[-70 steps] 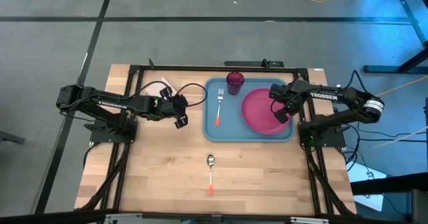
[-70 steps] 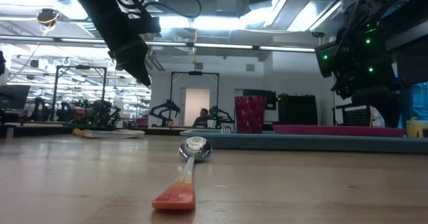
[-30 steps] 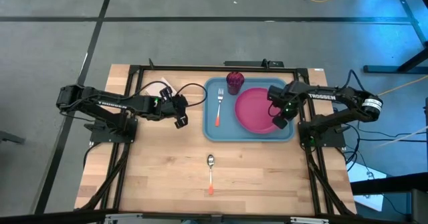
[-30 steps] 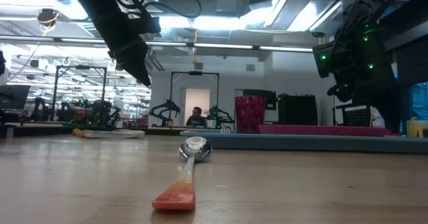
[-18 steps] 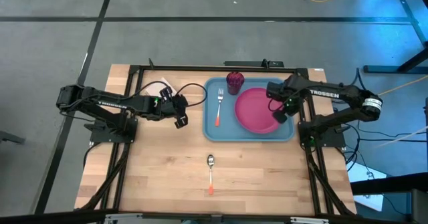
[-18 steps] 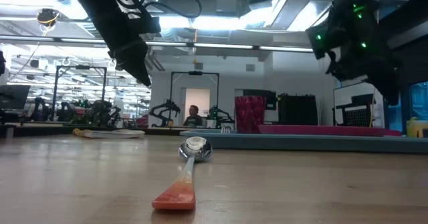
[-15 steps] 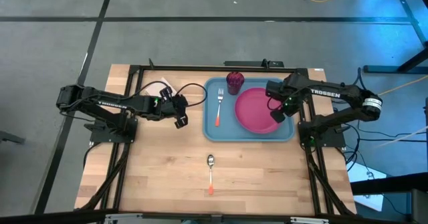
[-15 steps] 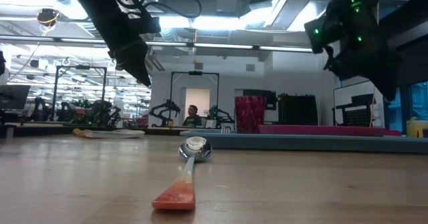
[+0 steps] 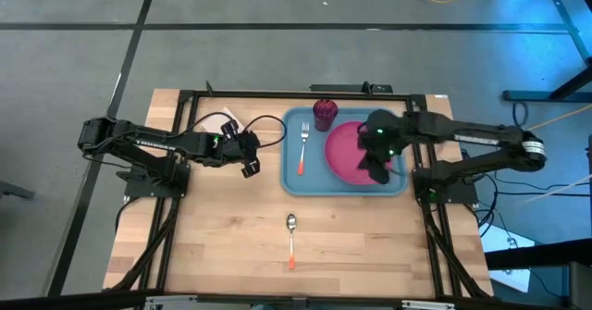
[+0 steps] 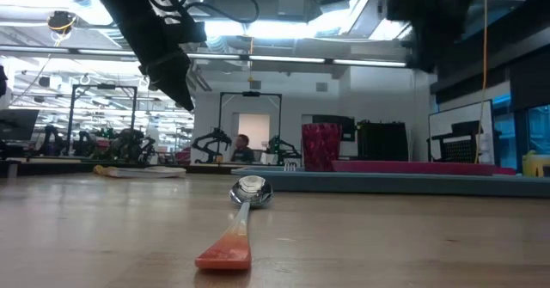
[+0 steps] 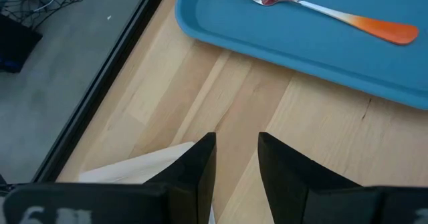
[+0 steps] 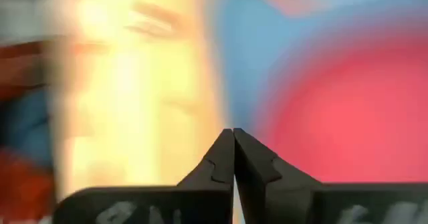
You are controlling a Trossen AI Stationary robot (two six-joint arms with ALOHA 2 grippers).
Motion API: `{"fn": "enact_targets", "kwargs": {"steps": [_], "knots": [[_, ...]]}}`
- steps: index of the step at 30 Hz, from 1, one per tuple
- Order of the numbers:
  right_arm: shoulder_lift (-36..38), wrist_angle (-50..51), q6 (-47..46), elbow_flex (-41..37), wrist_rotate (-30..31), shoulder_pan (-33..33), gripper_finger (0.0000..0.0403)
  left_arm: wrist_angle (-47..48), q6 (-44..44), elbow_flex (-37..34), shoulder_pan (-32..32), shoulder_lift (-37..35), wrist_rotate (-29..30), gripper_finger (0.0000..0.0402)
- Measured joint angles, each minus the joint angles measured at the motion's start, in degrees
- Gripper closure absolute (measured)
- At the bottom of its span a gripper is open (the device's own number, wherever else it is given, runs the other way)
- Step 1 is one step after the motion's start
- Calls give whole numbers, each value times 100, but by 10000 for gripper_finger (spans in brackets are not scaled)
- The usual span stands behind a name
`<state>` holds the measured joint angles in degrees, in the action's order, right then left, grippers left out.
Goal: Pick and place plate/cup/fork/spoon on tray
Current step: Put the orange spoon on the blue tray to the left side of the orange fork
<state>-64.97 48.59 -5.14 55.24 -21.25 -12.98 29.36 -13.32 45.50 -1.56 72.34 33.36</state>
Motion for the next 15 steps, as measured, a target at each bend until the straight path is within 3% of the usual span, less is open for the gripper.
{"fn": "enact_targets", "kwargs": {"steps": [3,5,11,15], "knots": [[512,-1406,975,-427,-1429,151,394,0,0,0,0,0,0,298],[838,-2179,1216,-789,-1785,168,394,-2,0,0,0,0,0,298],[1382,-3836,1134,-1725,-1363,162,393,-2,0,0,0,0,0,298],[1416,-4842,450,-2316,-1540,217,393,-4,0,0,0,0,0,298]]}}
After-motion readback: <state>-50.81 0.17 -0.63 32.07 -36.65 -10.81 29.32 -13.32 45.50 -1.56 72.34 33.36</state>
